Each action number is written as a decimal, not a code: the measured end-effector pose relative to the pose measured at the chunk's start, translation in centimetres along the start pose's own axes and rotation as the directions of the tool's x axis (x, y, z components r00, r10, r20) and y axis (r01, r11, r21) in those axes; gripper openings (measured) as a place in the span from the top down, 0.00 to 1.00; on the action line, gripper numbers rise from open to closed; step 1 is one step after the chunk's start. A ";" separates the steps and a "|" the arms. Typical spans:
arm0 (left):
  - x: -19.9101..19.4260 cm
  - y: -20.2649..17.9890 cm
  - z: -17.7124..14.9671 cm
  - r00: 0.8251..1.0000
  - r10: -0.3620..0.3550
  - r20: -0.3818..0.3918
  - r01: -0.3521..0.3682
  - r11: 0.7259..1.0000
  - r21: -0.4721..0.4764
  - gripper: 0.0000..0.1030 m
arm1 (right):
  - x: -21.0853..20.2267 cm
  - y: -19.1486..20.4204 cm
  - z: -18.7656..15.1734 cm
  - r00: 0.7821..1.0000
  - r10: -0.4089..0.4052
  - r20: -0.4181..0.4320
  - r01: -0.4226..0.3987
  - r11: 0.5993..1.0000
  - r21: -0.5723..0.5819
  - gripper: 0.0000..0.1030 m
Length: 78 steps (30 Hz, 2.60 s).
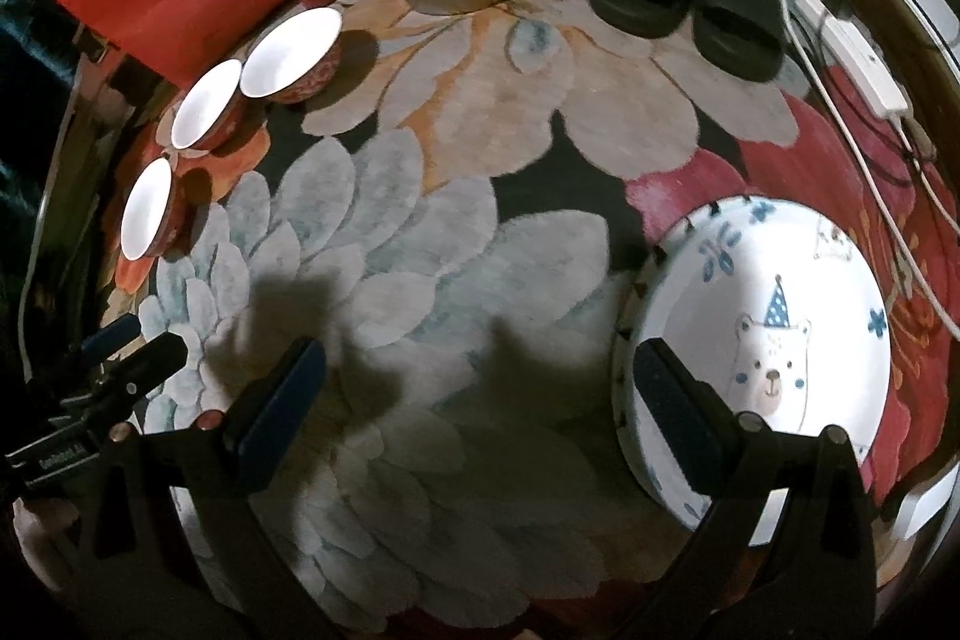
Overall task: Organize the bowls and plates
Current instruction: 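Move both tools over to the nearest white bowl, then grip the white bowl's rim with both tools from opposite sides, then lift the white bowl with both tools and carry it toward the plate stack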
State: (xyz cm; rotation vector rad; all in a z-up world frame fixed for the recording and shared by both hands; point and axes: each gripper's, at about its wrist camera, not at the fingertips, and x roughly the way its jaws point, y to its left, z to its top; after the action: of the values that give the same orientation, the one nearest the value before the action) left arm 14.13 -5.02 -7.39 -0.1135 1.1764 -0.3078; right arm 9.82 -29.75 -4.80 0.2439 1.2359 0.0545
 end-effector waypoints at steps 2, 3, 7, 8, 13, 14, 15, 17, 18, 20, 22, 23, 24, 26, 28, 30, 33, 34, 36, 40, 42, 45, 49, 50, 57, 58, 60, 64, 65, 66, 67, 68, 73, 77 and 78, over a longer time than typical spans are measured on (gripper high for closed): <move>0.0 0.8 0.1 1.000 0.010 0.004 -0.010 1.000 -0.013 0.01 | 0.3 0.8 0.4 1.000 0.002 0.000 -0.002 1.000 -0.025 0.00; 0.0 1.2 0.2 1.000 0.015 0.006 -0.015 1.000 -0.020 0.01 | 0.4 1.3 0.6 1.000 0.003 -0.002 -0.003 0.999 -0.040 0.00; -0.1 3.1 0.5 0.999 0.033 0.013 -0.033 0.998 -0.049 0.01 | 1.2 3.3 1.5 1.000 0.015 -0.009 -0.016 0.996 -0.090 0.00; -0.2 3.6 0.6 0.999 0.041 0.018 -0.040 0.998 -0.056 0.01 | 1.4 3.9 1.7 1.000 0.019 -0.010 -0.020 0.994 -0.105 0.00; -0.5 6.4 1.1 0.997 0.072 0.032 -0.069 0.993 -0.092 0.01 | 2.2 6.5 2.7 0.999 0.043 -0.011 -0.045 0.988 -0.151 0.00; -0.5 7.0 1.2 0.996 0.078 0.033 -0.074 0.992 -0.098 0.01 | 2.4 7.1 3.0 0.999 0.050 -0.013 -0.051 0.986 -0.158 0.00; -0.5 7.6 1.4 0.996 0.087 0.035 -0.083 0.991 -0.104 0.01 | 2.6 7.5 3.2 0.998 0.055 -0.014 -0.057 0.985 -0.164 0.00; -0.6 8.9 1.6 0.994 0.101 0.038 -0.096 0.989 -0.116 0.01 | 3.2 8.5 3.7 0.998 0.062 -0.018 -0.064 0.982 -0.178 0.00; -0.6 9.8 1.8 0.993 0.114 0.038 -0.109 0.986 -0.125 0.01 | 3.6 9.1 4.0 0.998 0.066 -0.023 -0.069 0.980 -0.187 0.00; -0.7 11.3 2.1 0.991 0.131 0.042 -0.123 0.981 -0.150 0.01 | 4.4 10.3 4.6 0.996 0.087 -0.032 -0.092 0.975 -0.201 0.00; -0.8 12.7 2.4 0.988 0.146 0.044 -0.136 0.975 -0.173 0.01 | 5.2 11.6 5.2 0.993 0.111 -0.039 -0.116 0.970 -0.213 0.00; -0.9 13.5 2.7 0.987 0.154 0.048 -0.142 0.972 -0.187 0.01 | 5.5 12.2 5.4 0.992 0.118 -0.040 -0.124 0.967 -0.220 0.00; -0.9 14.1 2.9 0.986 0.158 0.051 -0.145 0.969 -0.200 0.01 | 5.8 12.7 5.7 0.991 0.126 -0.041 -0.132 0.965 -0.226 0.00; -1.0 15.3 3.5 0.984 0.169 0.062 -0.151 0.962 -0.227 0.01 | 6.6 14.0 6.2 0.988 0.147 -0.049 -0.154 0.960 -0.234 0.01; -1.1 16.2 4.0 0.981 0.178 0.075 -0.156 0.958 -0.239 0.01 | 7.5 15.3 6.9 0.982 0.176 -0.064 -0.186 0.954 -0.236 0.01; -1.1 17.1 4.7 0.979 0.186 0.088 -0.160 0.956 -0.247 0.01 | 8.5 16.6 7.7 0.974 0.210 -0.081 -0.224 0.948 -0.227 0.02; -0.5 18.6 5.6 0.979 0.182 0.090 -0.151 0.948 -0.279 0.02 | 10.0 18.7 8.5 0.960 0.254 -0.117 -0.275 0.935 -0.224 0.10; -0.3 19.0 5.8 0.981 0.175 0.087 -0.142 0.945 -0.295 0.02 | 10.5 19.5 8.8 0.954 0.269 -0.129 -0.293 0.928 -0.231 0.11; 0.2 20.0 6.2 0.984 0.153 0.089 -0.115 0.936 -0.332 0.03 | 11.1 20.7 9.2 0.949 0.285 -0.134 -0.310 0.918 -0.247 0.14; 1.5 21.0 6.9 0.989 0.129 0.072 -0.093 0.923 -0.373 0.19 | 12.9 23.0 9.7 0.938 0.302 -0.169 -0.337 0.908 -0.249 0.30; 2.2 21.1 7.3 0.990 0.123 0.064 -0.091 0.923 -0.374 0.24 | 13.9 23.7 10.0 0.932 0.307 -0.191 -0.347 0.908 -0.236 0.38; 3.3 20.9 7.7 0.992 0.115 0.043 -0.091 0.928 -0.361 0.47 | 15.3 24.7 10.2 0.921 0.321 -0.220 -0.366 0.908 -0.206 0.44; 5.3 21.3 8.0 0.996 0.090 -0.026 -0.093 0.923 -0.373 0.84 | 17.1 25.9 9.9 0.911 0.313 -0.268 -0.367 0.913 -0.180 0.79; 5.6 21.5 8.0 0.996 0.081 -0.045 -0.092 0.919 -0.383 0.94 | 17.6 26.2 9.8 0.911 0.302 -0.282 -0.359 0.916 -0.180 0.90; 4.2 20.1 6.4 0.992 0.122 -0.029 -0.125 0.946 -0.299 0.95 | 17.5 26.9 8.4 0.924 0.270 -0.272 -0.336 0.912 -0.235 0.92; 4.0 19.9 6.0 0.993 0.118 -0.026 -0.120 0.948 -0.296 0.95 | 17.3 26.8 8.2 0.923 0.272 -0.274 -0.338 0.911 -0.235 0.92; 3.6 19.5 5.5 0.994 0.111 -0.020 -0.112 0.951 -0.288 0.95 | 16.6 26.5 7.6 0.922 0.272 -0.275 -0.341 0.909 -0.241 0.92; 2.0 17.5 4.3 0.994 0.110 -0.001 -0.107 0.965 -0.238 0.95 | 14.9 25.4 6.4 0.922 0.263 -0.283 -0.334 0.911 -0.242 0.92; 1.4 16.9 4.0 0.994 0.108 0.003 -0.105 0.968 -0.229 0.95 | 14.2 25.0 6.0 0.924 0.257 -0.282 -0.329 0.912 -0.246 0.92; 0.9 16.1 3.8 0.994 0.109 0.008 -0.105 0.972 -0.212 0.95 | 13.5 24.6 5.7 0.926 0.255 -0.279 -0.326 0.913 -0.246 0.92; 0.5 15.4 3.5 0.994 0.109 0.012 -0.105 0.975 -0.197 0.95 | 12.8 23.9 5.4 0.927 0.253 -0.275 -0.323 0.914 -0.247 0.91; -0.1 14.7 3.3 0.994 0.111 0.017 -0.106 0.977 -0.184 0.95 | 12.3 23.5 5.2 0.929 0.252 -0.272 -0.320 0.916 -0.243 0.91; -2.9 11.5 2.0 0.996 0.084 0.035 -0.076 0.978 -0.192 0.95 | 8.9 21.4 4.2 0.934 0.237 -0.269 -0.306 0.917 -0.257 0.91; -4.6 8.7 1.4 0.997 0.046 0.054 -0.035 0.982 -0.185 0.95 | 5.5 19.3 3.6 0.944 0.219 -0.247 -0.282 0.925 -0.254 0.91; -5.0 8.0 1.3 0.997 0.039 0.059 -0.028 0.985 -0.173 0.95 | 4.9 18.8 3.5 0.945 0.222 -0.240 -0.281 0.928 -0.247 0.91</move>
State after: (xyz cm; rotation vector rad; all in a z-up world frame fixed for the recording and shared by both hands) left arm 15.04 3.99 -4.41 -0.2526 1.1403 -0.1713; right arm 16.42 -11.17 -4.26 0.1530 1.3822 0.4863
